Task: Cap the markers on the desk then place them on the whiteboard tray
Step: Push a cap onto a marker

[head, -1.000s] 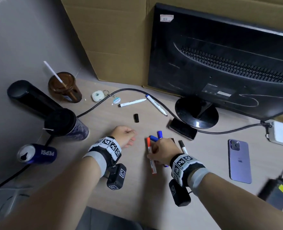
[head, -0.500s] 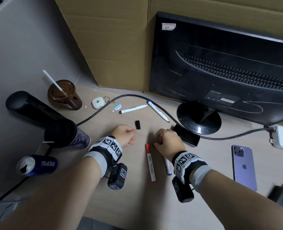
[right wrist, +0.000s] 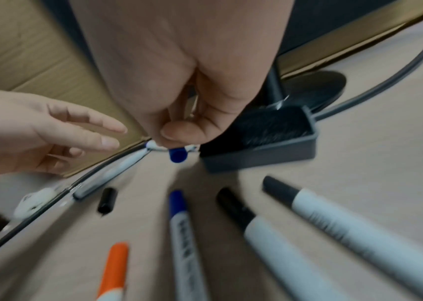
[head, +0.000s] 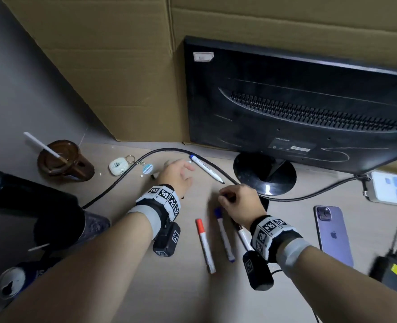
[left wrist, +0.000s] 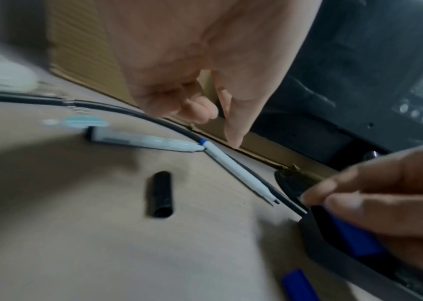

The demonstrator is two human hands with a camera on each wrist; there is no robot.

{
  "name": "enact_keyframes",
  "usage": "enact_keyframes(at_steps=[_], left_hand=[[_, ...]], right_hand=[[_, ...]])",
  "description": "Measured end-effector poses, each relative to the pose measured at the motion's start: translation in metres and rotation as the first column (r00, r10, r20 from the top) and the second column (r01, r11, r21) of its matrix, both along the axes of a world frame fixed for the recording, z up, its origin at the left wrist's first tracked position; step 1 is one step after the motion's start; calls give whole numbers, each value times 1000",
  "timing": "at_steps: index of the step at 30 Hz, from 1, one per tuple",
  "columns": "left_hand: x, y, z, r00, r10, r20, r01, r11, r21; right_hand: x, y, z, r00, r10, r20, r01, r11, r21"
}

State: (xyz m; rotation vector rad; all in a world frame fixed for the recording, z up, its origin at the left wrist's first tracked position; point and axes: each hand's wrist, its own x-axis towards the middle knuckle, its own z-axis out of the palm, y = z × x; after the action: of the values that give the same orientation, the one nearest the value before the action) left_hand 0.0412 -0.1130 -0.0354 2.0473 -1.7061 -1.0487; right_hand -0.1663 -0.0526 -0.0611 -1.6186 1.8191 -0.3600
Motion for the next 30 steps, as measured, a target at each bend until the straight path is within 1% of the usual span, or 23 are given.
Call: enact_keyframes(at_steps=[2,4,5,7,9,11,14,20,23,27,28,30], left_hand=[[-17,-14,-8,989,-98,109,106,992,-65],[-32,-23,-16,949,-209,237,238,966,-100],[-39,-27,-20,925,-240,294,282,953,-110],[-50,-31,-23,892,-263,368,330,935,-132],[-58,-36,-28,876,-271,399,354,923,-149],[-63,-41,-31,863,-276,423,371,915,-160],[-63,-44,-35,841,-308,445,398,910,-121],[-56,-47,-32,816,-348,461,421,905,-62],[-53,-48,-23,810,-382,445,435,900,-18],[-46,-48,-8,790,-472,392,500,865,34],[-44,-47,-4,791,-481,378,508,861,32],[-40,-42,6,815,-470,339,489,871,30]], right_hand=[[-17,-2,4,998,-44,39,45,999,-8],[-30,-4,6,992,-90,86,91,996,-9],[-36,-4,7,984,-128,121,128,992,6],[-42,-3,11,945,-231,231,224,973,56],[-49,-3,16,886,-332,323,322,943,86],[-53,-3,19,837,-386,388,375,921,108],[-55,-4,26,802,-417,427,395,907,145],[-53,-6,31,777,-429,460,390,902,182],[-52,-5,33,787,-426,447,380,904,194],[-48,-7,40,774,-414,479,366,910,195],[-47,-8,42,771,-407,490,362,913,189],[-45,-10,44,767,-393,508,359,918,168]])
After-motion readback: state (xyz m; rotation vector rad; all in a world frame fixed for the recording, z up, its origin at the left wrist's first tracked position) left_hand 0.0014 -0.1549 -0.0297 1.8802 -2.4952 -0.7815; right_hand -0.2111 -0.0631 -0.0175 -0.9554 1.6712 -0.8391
